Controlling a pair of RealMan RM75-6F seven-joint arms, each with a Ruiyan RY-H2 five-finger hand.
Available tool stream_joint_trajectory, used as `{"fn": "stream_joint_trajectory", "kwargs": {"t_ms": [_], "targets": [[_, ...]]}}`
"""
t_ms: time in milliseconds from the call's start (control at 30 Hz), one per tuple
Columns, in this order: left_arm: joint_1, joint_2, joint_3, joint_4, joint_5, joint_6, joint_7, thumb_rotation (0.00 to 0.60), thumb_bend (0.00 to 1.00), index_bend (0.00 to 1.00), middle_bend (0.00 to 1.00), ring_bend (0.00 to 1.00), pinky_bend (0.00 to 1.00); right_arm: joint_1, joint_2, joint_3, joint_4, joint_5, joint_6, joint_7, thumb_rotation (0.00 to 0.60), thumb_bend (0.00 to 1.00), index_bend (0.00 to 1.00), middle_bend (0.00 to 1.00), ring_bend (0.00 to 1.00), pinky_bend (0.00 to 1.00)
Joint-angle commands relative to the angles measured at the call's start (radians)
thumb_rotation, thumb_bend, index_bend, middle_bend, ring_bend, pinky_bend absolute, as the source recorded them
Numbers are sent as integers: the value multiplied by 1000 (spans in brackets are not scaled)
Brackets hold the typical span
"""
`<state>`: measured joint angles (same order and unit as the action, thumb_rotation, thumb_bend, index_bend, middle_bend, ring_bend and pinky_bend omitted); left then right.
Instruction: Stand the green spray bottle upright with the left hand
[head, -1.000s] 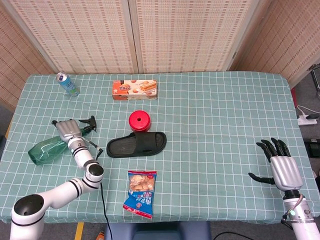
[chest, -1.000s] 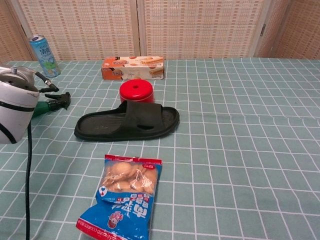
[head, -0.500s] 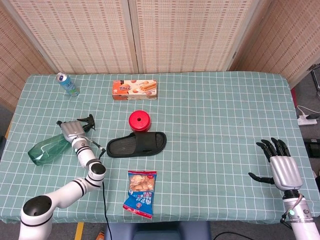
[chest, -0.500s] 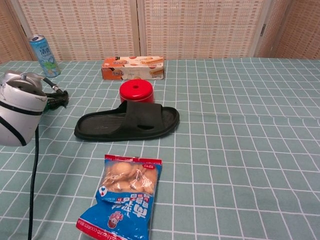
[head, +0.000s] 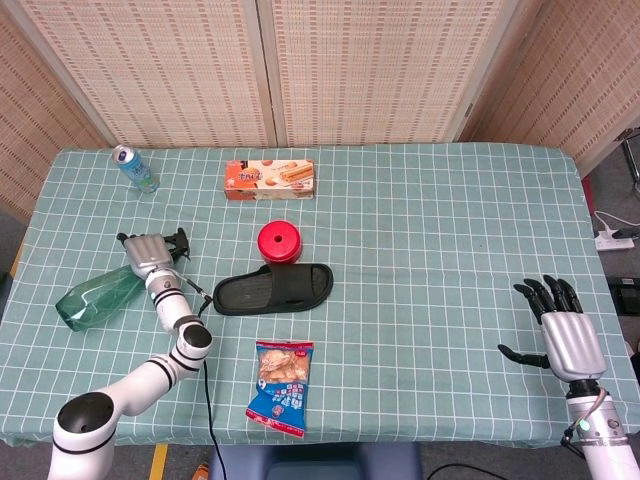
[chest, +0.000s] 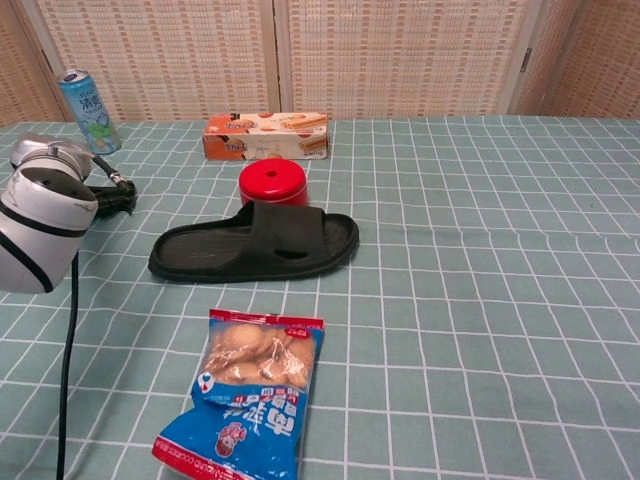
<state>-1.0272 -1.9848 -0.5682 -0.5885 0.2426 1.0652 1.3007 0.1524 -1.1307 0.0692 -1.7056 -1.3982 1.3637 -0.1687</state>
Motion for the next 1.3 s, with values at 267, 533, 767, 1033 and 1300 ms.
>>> {"fn": "stream_joint_trajectory", "kwargs": {"t_ms": [267, 533, 767, 1033, 1300], "targets": [[-1, -23, -39, 79, -1, -54, 16, 600, 267, 392, 318, 260, 139, -2, -4, 0, 1, -1, 6, -14, 600, 0, 170, 124, 0, 0], [3, -28, -59, 111, 7, -78, 26, 600, 266, 462, 313, 256, 141, -3, -7, 1, 2, -1, 9, -20, 600, 0, 170, 124, 0, 0], [7, -31, -62, 127, 38, -89, 10, 600, 290, 563, 332, 257, 142, -3, -8, 1, 2, -1, 10, -21, 600, 0, 170, 124, 0, 0], [11, -18, -54, 115, 104, -82, -55, 600, 329, 637, 351, 266, 147, -3, -7, 2, 2, 0, 9, -19, 600, 0, 170, 124, 0, 0], [55, 93, -35, -78, 248, -22, -266, 600, 330, 641, 351, 267, 142, -4, -6, 2, 3, 0, 9, -14, 600, 0, 170, 124, 0, 0]]}}
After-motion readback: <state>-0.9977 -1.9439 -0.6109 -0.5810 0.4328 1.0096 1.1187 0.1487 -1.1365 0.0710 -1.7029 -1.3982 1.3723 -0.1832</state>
